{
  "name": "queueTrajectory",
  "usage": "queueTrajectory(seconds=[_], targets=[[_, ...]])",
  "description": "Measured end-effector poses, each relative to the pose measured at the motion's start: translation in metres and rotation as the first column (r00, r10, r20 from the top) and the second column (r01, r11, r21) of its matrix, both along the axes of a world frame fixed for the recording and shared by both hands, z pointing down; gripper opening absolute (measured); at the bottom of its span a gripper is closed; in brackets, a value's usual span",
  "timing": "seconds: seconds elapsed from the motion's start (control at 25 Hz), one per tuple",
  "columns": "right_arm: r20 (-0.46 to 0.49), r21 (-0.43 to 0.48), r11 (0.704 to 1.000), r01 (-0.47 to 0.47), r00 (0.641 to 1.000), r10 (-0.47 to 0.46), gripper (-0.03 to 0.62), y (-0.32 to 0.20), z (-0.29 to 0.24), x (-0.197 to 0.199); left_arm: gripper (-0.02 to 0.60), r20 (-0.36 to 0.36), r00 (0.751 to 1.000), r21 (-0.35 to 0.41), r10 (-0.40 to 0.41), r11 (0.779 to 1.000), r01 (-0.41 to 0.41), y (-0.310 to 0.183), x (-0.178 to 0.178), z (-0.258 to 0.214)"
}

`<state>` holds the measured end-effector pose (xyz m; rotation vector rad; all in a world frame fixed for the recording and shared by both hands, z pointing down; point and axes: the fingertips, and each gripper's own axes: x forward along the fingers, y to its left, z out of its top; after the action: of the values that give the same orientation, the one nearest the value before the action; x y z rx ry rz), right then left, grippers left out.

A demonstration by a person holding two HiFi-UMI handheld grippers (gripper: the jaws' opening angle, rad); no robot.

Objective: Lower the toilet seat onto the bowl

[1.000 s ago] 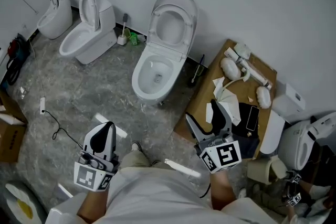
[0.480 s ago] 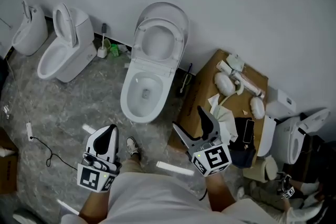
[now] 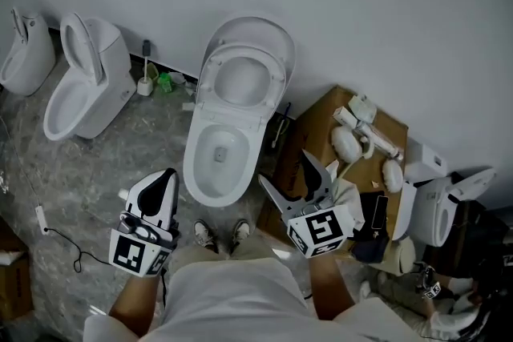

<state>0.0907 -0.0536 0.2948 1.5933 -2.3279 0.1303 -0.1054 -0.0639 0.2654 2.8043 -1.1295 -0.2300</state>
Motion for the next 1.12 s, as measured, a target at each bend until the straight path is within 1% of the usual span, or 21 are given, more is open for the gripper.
queueTrajectory(seconds=[0.08,0.16,0.28,0.36,0.52,0.6,0.72,0.84,0.96,1.12], targets=[[-0.003,-0.008,1.0,0.01,1.0,-0.01,0.35,-0.015,0.004,0.01,0.005,-0.011,1.0,-0.002,-0.002,1.0,0.002,-0.011,0.011,-0.001],[-0.006,-0.008,0.999,0.033,0.999,-0.033,0.35,-0.029,0.008,0.02,0.005,-0.006,1.0,-0.002,-0.018,1.0,0.018,-0.016,0.019,0.0],[-0.021,-0.008,0.998,0.069,0.997,-0.069,0.35,-0.056,0.014,0.035,0.005,0.011,0.997,-0.019,-0.077,0.997,0.078,-0.026,0.022,0.005],[-0.053,-0.017,0.994,0.108,0.993,-0.109,0.35,-0.078,0.021,0.044,0.005,0.016,0.993,-0.038,-0.113,0.993,0.114,-0.029,0.025,0.008],[-0.121,-0.036,0.983,0.181,0.975,-0.184,0.35,-0.128,0.04,0.056,0.005,0.05,0.988,-0.06,-0.146,0.987,0.149,-0.034,0.029,0.019],[-0.147,-0.042,0.973,0.225,0.962,-0.229,0.35,-0.149,0.046,0.057,0.005,0.054,0.985,-0.078,-0.164,0.983,0.168,-0.038,0.031,0.026],[-0.204,-0.056,0.96,0.275,0.938,-0.281,0.35,-0.179,0.057,0.06,0.005,0.066,0.983,-0.08,-0.171,0.981,0.176,-0.043,0.038,0.03],[-0.26,-0.084,0.955,0.283,0.919,-0.295,0.35,-0.21,0.073,0.069,0.005,0.058,0.98,-0.086,-0.192,0.977,0.197,-0.048,0.038,0.035],[-0.311,-0.131,0.949,0.287,0.897,-0.314,0.35,-0.24,0.091,0.078,0.005,0.047,0.974,-0.112,-0.223,0.967,0.227,-0.049,0.037,0.046],[-0.352,-0.199,0.933,0.299,0.867,-0.353,0.35,-0.279,0.116,0.092,0.005,0.033,0.973,-0.139,-0.228,0.963,0.23,-0.061,0.044,0.062]])
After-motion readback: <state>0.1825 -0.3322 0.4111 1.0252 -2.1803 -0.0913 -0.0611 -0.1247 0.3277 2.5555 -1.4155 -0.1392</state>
